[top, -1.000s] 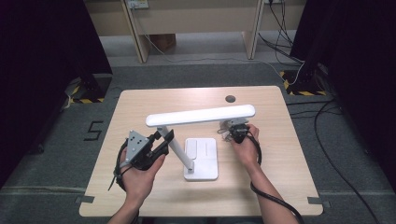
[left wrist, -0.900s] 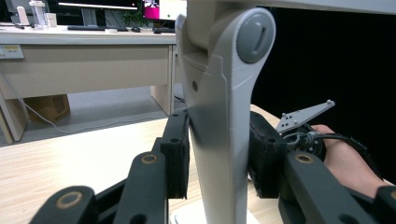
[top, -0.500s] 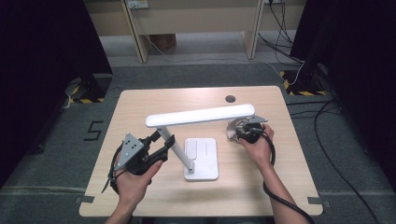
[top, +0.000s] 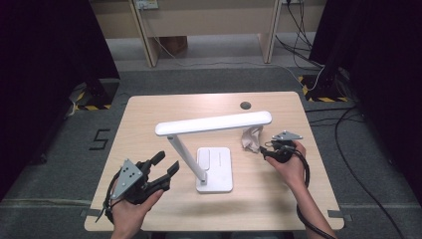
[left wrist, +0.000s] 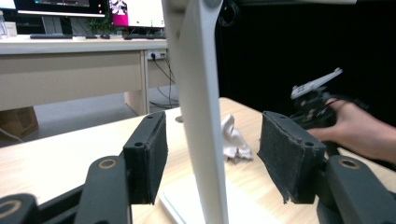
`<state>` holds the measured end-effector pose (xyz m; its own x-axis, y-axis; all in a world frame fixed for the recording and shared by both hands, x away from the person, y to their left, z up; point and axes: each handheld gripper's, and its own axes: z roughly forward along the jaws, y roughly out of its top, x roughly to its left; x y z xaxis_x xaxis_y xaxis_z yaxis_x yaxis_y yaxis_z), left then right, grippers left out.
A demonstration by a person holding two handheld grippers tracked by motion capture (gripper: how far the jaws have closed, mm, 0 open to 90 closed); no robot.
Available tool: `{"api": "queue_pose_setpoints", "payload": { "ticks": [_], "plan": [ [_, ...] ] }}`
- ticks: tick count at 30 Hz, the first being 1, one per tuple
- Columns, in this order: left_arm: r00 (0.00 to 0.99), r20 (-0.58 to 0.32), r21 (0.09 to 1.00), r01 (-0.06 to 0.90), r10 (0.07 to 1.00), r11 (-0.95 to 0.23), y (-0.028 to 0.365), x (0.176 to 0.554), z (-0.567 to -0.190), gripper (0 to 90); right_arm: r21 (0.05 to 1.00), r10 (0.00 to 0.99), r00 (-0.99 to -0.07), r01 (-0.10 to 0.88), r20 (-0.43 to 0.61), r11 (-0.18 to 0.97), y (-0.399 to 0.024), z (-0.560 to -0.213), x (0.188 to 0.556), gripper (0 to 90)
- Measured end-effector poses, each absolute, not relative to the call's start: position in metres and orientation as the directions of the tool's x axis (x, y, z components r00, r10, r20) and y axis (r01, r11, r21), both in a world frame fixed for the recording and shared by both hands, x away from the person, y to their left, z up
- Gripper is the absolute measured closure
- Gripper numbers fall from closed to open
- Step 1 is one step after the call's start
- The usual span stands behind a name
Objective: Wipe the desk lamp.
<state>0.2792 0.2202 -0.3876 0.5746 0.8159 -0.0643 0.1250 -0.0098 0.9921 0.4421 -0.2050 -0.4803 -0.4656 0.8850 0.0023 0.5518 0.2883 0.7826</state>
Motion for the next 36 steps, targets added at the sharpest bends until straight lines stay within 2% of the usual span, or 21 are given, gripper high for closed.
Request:
{"api": "queue_pose_setpoints", "payload": {
  "ticks": [15,24,28,36],
  "plan": [
    [0.474,-0.043,0.979,0.196,0.879,-0.058,0.259,0.300,-0.437,40.5,0.799,0.884,-0.467,0.528,-0.008,0.286,-0.237,-0.480,0.391,43.8],
    [0.372,-0.046,0.946,0.313,0.927,-0.079,0.287,0.321,-0.480,40.0,0.812,0.894,-0.447,0.521,-0.002,0.262,-0.255,-0.489,0.353,43.8],
    [0.332,-0.028,0.939,0.332,0.943,-0.090,0.298,0.324,-0.491,40.0,0.817,0.900,-0.435,0.520,0.001,0.250,-0.262,-0.493,0.339,43.7],
    [0.274,-0.078,0.939,0.345,0.959,-0.022,0.307,0.323,-0.500,39.1,0.832,0.908,-0.416,0.516,0.035,0.204,-0.266,-0.505,0.325,44.8]
  ]
}}
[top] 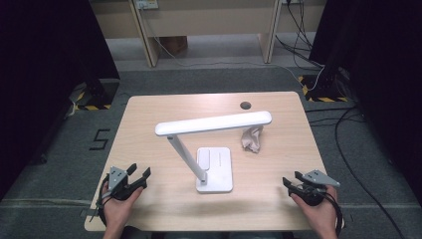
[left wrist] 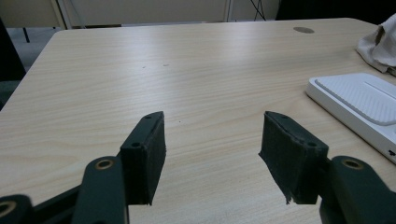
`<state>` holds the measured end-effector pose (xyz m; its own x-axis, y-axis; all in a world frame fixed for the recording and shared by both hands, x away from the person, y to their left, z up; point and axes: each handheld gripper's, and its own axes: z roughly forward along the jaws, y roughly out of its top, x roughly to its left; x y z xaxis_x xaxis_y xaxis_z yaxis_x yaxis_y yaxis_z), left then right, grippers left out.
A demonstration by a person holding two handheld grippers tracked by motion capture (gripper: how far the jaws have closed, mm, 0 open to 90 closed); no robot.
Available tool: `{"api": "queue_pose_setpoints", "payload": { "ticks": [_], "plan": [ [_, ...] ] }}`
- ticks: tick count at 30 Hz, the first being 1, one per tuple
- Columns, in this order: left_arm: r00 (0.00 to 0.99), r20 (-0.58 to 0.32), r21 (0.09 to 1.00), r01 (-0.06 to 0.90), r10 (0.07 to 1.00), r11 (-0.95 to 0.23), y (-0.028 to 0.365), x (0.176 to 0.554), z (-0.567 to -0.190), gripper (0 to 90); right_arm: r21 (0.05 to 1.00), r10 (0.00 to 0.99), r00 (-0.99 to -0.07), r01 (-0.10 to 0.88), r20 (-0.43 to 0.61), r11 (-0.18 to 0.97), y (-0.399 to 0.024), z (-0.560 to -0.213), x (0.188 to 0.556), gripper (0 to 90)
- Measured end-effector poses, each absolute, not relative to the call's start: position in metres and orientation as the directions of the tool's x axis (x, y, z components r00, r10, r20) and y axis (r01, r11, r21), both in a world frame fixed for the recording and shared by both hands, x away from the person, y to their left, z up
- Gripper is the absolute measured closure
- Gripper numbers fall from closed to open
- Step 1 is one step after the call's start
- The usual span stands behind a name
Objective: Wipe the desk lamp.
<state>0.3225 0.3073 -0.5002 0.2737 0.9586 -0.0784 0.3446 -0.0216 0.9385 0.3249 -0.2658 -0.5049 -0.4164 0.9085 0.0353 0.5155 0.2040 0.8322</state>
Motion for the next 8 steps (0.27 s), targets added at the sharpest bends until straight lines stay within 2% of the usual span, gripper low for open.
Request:
{"api": "queue_pose_setpoints", "payload": {
  "ticks": [8],
  "plan": [
    [0.320,-0.091,0.934,0.357,0.943,-0.031,0.3006,0.3249,-0.5010,37.0,0.877,0.906,-0.419,0.454,0.054,0.158,-0.2619,-0.5031,0.3283,40.0]
  ]
}}
